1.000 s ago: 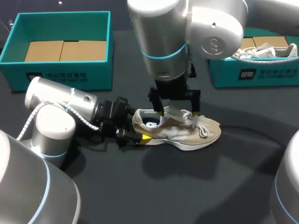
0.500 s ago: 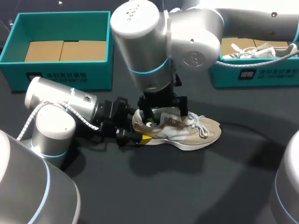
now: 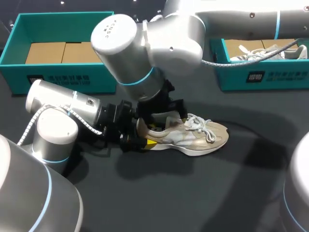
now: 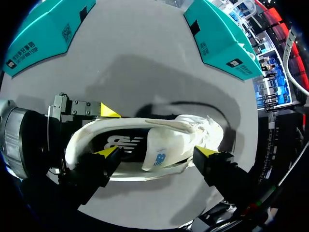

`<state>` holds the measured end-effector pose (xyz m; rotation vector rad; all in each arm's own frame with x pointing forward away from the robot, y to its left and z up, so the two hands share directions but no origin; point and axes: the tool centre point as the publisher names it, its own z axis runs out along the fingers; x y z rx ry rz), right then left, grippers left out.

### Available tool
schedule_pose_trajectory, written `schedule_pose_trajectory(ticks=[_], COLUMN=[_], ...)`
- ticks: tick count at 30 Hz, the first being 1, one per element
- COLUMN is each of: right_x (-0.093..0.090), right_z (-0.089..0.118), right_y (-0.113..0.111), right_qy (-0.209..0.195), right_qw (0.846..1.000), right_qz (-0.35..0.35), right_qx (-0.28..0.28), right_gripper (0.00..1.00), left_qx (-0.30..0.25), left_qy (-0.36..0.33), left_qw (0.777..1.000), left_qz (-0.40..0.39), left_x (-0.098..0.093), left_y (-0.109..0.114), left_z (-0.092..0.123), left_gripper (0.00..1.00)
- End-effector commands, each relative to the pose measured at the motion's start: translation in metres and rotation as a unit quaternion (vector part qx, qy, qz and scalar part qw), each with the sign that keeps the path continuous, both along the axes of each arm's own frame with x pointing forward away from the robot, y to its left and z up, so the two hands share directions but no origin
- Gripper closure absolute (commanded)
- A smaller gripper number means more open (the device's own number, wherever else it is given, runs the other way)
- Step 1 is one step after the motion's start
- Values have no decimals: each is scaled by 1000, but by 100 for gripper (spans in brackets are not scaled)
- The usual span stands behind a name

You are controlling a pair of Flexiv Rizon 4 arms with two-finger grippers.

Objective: Take the shoe out of the shoebox, open the shoe tongue, remove and reinsert the insole, then place the shoe into the shoebox

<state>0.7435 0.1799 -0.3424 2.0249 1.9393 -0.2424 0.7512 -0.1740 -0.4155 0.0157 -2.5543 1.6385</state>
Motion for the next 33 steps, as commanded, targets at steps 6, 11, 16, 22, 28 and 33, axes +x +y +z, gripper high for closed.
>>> schedule_pose_trajectory(ticks=[6,11,16,22,28,33], right_x=[1,2,-1,-5,-7,-9], right_z=[-7,-11,-9,-7,0,9], right_y=[-10,-21,-34,-45,-49,-50], right_qy=[-66,-70,-69,-67,-60,-42], right_qw=[980,977,976,975,975,980], right_qz=[-162,-176,-186,-191,-189,-173], right_qx=[-95,-98,-95,-95,-95,-93], right_gripper=[0,0,13,53,62,73], left_qx=[1,1,1,1,1,1], left_qy=[0,0,0,0,0,0], left_qw=[1000,1000,1000,1000,1000,1000], left_qz=[0,0,0,0,0,0], left_x=[-1,-1,-1,-1,-1,-1], left_y=[-3,-3,-3,-3,-3,-3], left_z=[-4,-4,-4,-4,-4,-4], left_gripper=[100,100,100,100,100,100])
